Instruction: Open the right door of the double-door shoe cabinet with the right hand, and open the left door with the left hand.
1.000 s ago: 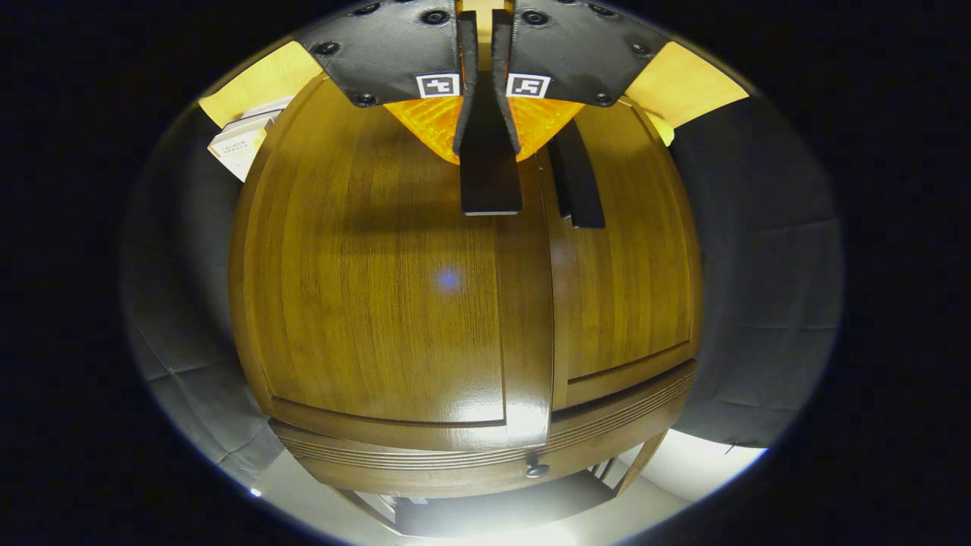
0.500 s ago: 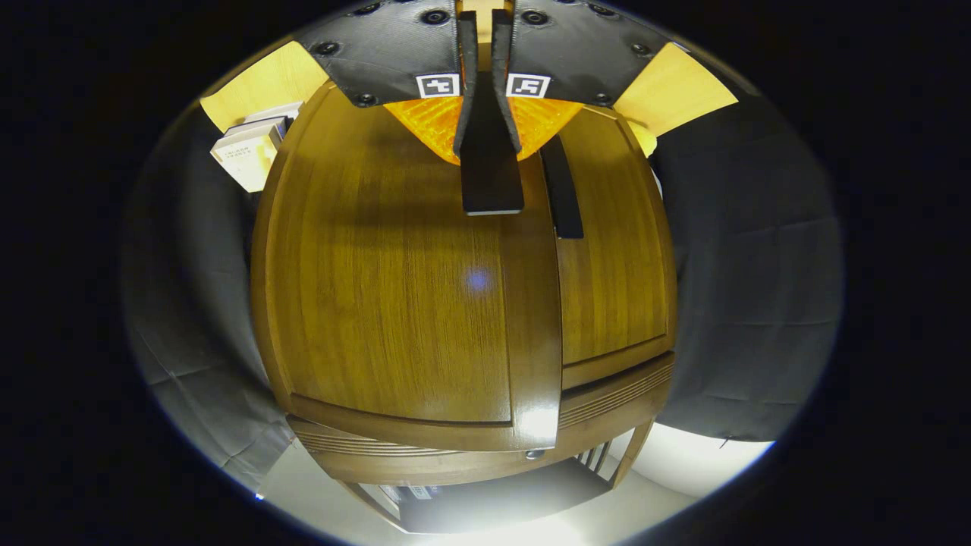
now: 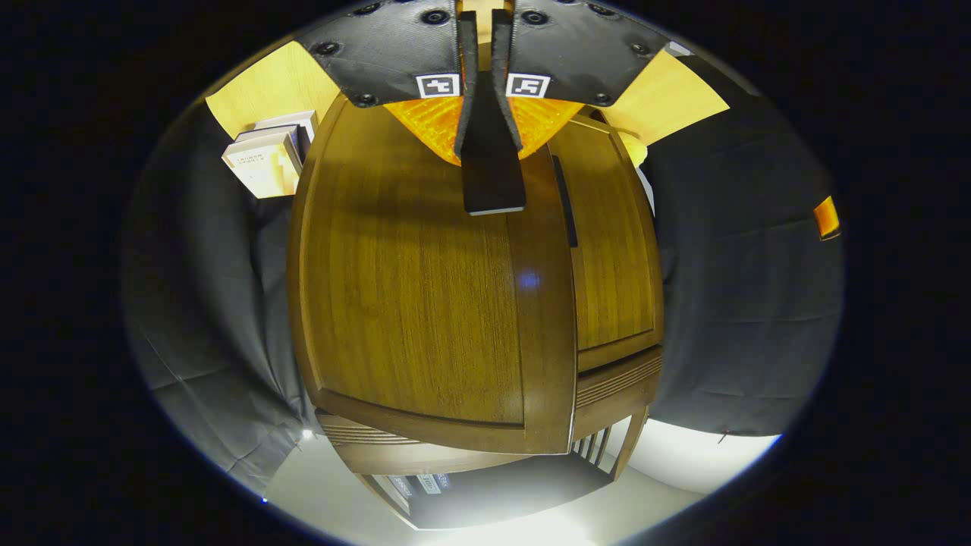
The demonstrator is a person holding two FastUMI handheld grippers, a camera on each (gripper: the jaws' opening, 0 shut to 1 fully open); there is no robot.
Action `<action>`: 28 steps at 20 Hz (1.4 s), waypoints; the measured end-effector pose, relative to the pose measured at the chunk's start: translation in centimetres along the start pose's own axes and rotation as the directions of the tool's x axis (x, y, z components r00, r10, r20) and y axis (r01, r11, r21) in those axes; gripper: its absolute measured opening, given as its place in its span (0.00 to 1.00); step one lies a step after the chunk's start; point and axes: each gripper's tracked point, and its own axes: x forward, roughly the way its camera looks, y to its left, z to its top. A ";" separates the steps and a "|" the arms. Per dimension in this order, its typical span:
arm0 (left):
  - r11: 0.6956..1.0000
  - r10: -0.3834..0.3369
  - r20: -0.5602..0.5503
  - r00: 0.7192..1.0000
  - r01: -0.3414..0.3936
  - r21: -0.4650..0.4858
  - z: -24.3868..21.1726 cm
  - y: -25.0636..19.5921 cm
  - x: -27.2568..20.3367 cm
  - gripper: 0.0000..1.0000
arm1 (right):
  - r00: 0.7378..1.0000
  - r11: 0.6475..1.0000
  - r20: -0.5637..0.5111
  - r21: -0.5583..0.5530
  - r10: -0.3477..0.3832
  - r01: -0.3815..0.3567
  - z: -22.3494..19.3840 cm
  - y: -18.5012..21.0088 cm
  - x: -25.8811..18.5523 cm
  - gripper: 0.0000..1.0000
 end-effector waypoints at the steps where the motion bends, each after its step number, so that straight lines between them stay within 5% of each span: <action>1: 1.000 -0.010 -0.001 1.000 0.010 -0.003 0.2 -0.1 -0.1 0.92 | 1.000 1.000 -0.002 0.001 0.001 -0.001 -0.1 -0.2 -0.4 0.06; 15: 0.982 -0.184 0.012 0.983 0.184 -0.039 1.1 -2.4 -0.2 0.92 | 0.998 0.998 -0.019 0.003 -0.060 0.061 -0.6 -5.2 -6.9 0.06; 28: 0.964 -0.263 0.018 0.964 0.264 -0.040 2.3 -3.5 -1.0 0.92 | 0.990 0.990 -0.016 0.007 -0.137 0.137 -0.6 -10.8 -10.6 0.05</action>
